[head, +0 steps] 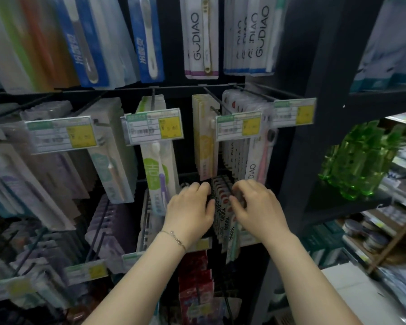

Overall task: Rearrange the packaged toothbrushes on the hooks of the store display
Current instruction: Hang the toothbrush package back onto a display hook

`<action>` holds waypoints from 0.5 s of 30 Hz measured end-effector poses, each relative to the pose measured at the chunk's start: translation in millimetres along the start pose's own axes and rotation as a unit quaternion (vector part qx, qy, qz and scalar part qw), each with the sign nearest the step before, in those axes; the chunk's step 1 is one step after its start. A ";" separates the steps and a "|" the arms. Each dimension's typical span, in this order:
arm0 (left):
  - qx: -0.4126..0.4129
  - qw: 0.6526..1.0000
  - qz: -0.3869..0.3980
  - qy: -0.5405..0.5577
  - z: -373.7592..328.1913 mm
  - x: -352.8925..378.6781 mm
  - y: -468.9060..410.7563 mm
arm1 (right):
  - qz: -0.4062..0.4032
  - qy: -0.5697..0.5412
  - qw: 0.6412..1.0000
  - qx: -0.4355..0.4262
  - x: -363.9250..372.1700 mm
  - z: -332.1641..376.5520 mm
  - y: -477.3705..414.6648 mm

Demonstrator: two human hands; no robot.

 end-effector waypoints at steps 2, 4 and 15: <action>0.000 1.000 -0.014 0.009 -8.9 -0.5 -13.3 | 0.001 -0.006 1.000 -0.006 -3.2 -3.2 -9.5; 0.000 1.000 -0.022 0.020 -16.5 -0.6 -27.0 | 0.011 -0.014 1.000 -0.008 -3.5 -6.5 -17.6; -0.053 0.990 0.009 0.131 -23.4 -1.3 -84.2 | 0.049 -0.033 0.998 -0.022 5.7 -17.1 -31.2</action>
Point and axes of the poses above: each hand's wrist, its own y-axis away from the middle knuckle, its own x-axis out of the palm, z = x × y, the point moved 9 cm from there along -y, towards the middle knuckle, and after that the axes turned 7 degrees about -x, right-handed, at the moved point
